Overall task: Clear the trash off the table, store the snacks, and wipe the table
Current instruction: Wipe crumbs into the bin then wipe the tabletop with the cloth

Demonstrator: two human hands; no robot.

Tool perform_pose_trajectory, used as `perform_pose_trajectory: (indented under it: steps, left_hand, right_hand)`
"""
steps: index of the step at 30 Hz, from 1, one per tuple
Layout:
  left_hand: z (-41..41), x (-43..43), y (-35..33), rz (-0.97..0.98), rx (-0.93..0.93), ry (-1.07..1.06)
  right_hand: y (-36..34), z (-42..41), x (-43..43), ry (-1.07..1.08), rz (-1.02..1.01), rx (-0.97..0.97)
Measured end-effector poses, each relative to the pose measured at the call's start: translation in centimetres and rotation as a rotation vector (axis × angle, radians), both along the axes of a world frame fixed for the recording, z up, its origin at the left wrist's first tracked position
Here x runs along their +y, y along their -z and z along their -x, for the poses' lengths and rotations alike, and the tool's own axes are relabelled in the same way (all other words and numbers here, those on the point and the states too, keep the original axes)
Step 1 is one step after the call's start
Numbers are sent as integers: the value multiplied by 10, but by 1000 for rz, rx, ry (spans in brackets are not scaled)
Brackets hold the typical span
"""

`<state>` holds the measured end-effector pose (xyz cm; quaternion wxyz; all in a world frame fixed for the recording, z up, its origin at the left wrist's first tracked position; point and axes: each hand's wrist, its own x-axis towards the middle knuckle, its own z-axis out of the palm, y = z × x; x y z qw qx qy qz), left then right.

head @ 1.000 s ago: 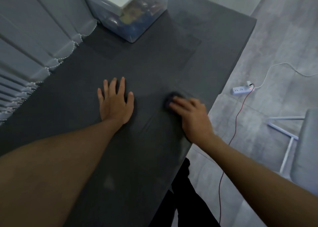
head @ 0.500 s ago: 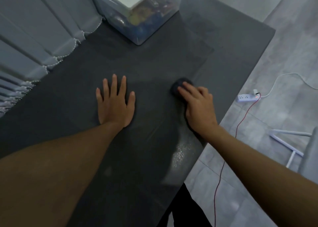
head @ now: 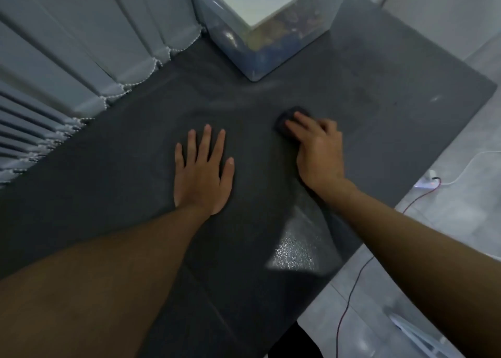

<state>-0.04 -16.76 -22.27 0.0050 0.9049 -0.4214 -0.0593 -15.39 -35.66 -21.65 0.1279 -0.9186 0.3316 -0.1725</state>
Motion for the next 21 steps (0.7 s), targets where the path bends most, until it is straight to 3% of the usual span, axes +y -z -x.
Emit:
perform_pose_trajectory:
  steps: [2, 4, 9, 11, 13, 17, 19, 21]
  left_hand:
    - [0, -1, 0, 6, 1, -3]
    - [-1, -2, 1, -2, -7, -5]
    - [1, -1, 1, -38, -9, -12]
    - [1, -2, 0, -48, -3, -10]
    - [0, -2, -2, -48, -1, -12]
    - [-1, -3, -4, -41, 14, -5]
    - [-2, -3, -4, -57, 13, -4]
    - [-2, -3, -4, -71, 12, -7]
  right_hand:
    - [-4, -25, -6, 215, -120, -23]
    - [-6, -40, 3, 246, -156, -24]
    - [3, -37, 34, -396, -35, -18]
    - [1, -44, 14, -486, -23, 1]
    - [0, -60, -13, -380, 4, 8]
    - [-8, -98, -43, 66, -135, 68]
    - [-8, -105, -34, 86, -142, 51]
    - [-3, -99, -18, -62, -113, 6]
